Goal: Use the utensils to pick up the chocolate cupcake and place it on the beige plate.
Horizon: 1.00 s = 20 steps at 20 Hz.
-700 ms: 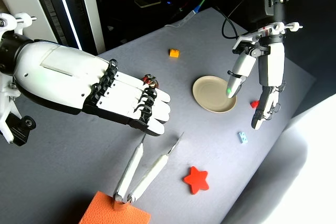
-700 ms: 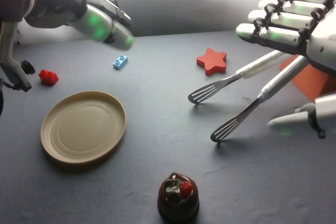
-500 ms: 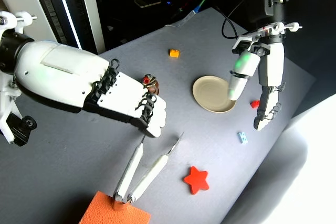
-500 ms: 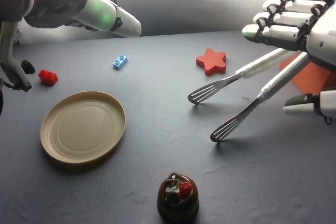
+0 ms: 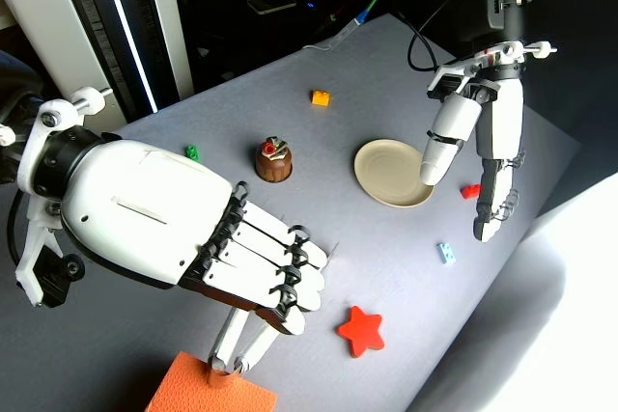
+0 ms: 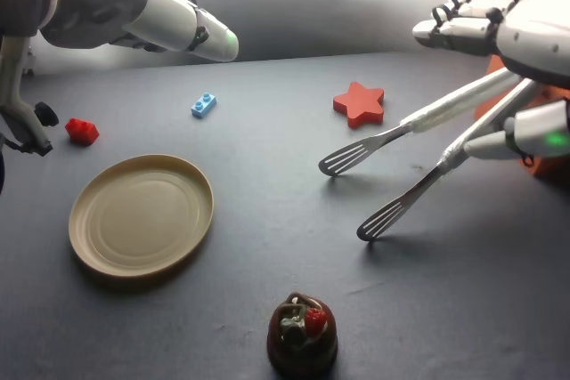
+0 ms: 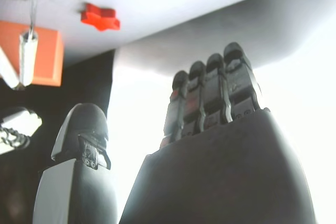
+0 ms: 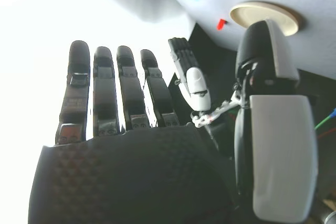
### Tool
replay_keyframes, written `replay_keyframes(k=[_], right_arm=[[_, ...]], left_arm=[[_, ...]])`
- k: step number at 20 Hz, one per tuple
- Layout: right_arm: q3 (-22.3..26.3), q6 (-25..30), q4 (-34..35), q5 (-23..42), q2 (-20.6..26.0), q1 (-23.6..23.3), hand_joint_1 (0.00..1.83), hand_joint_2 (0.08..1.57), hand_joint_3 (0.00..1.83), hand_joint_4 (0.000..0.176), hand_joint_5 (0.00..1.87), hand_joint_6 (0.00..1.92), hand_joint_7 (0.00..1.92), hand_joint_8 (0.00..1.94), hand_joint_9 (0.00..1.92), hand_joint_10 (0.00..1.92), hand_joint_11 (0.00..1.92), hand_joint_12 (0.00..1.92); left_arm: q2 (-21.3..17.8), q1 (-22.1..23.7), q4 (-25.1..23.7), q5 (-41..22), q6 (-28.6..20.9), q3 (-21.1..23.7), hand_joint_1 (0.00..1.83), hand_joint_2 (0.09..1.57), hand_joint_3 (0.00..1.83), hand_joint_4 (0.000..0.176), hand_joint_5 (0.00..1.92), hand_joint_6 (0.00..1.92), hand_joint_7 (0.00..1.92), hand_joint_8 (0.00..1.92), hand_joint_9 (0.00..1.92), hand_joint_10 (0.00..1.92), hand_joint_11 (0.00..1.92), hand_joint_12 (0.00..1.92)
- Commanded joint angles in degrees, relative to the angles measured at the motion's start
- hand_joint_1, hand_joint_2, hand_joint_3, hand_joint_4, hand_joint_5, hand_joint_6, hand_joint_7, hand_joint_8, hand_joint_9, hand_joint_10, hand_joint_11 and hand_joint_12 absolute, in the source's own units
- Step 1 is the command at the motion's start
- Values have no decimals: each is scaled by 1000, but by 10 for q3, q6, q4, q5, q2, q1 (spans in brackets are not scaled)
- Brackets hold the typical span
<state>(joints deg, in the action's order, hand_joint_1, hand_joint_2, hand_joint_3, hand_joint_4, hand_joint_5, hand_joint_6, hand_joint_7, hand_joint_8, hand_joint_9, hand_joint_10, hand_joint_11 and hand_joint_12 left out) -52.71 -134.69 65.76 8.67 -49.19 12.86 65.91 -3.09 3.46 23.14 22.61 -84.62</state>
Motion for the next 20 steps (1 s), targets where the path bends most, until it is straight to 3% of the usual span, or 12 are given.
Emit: replay_keyframes(k=[1, 2, 5, 11, 13, 16, 20], right_arm=[[-4, -53, 41, 28, -1, -9, 634, 1032, 0, 0, 128, 2, 115, 2, 99, 1, 0, 355], [-15, -165, 149, 35, -14, -15, 627, 1026, 0, 0, 119, 0, 110, 1, 96, 1, 0, 356], [-43, -377, 355, 77, -56, -38, 582, 1031, 0, 0, 90, 0, 82, 0, 93, 0, 0, 419], [-37, -377, 388, 88, -68, -49, 637, 995, 0, 0, 11, 1, 0, 0, 4, 0, 0, 259], [-32, -377, 360, 41, -54, -43, 716, 981, 0, 0, 0, 0, 0, 0, 0, 0, 0, 249], [-41, -358, 361, -187, -4, -47, 808, 980, 0, 0, 0, 0, 0, 0, 0, 0, 0, 192], [-70, -333, 362, -248, 1, -33, 884, 956, 0, 0, 3, 1, 0, 0, 0, 0, 0, 189]], left_arm=[[-3, 7, 2, -49, -2, -4, 284, 1249, 0, 0, 92, 3, 66, 2, 66, 8, 46, 37], [-3, 7, 2, -49, -2, -4, 289, 1250, 0, 0, 117, 1, 97, 2, 93, 3, 8, 229], [1, 9, 2, -47, -2, -7, 377, 1224, 0, 0, 133, 2, 129, 2, 112, 3, 0, 332], [-2, 10, 2, -45, 2, -6, 360, 1232, 2, 0, 143, 2, 125, 3, 127, 2, 0, 352], [-2, 10, 2, -45, 6, -6, 379, 1234, 1, 0, 140, 1, 132, 3, 132, 2, 0, 374], [-3, 10, 2, -45, 6, -5, 348, 1242, 2, 0, 112, 3, 101, 4, 97, 1, 0, 271], [-4, 13, 2, -42, 6, -5, 399, 1231, 0, 0, 137, 6, 125, 6, 117, 4, 0, 352]])
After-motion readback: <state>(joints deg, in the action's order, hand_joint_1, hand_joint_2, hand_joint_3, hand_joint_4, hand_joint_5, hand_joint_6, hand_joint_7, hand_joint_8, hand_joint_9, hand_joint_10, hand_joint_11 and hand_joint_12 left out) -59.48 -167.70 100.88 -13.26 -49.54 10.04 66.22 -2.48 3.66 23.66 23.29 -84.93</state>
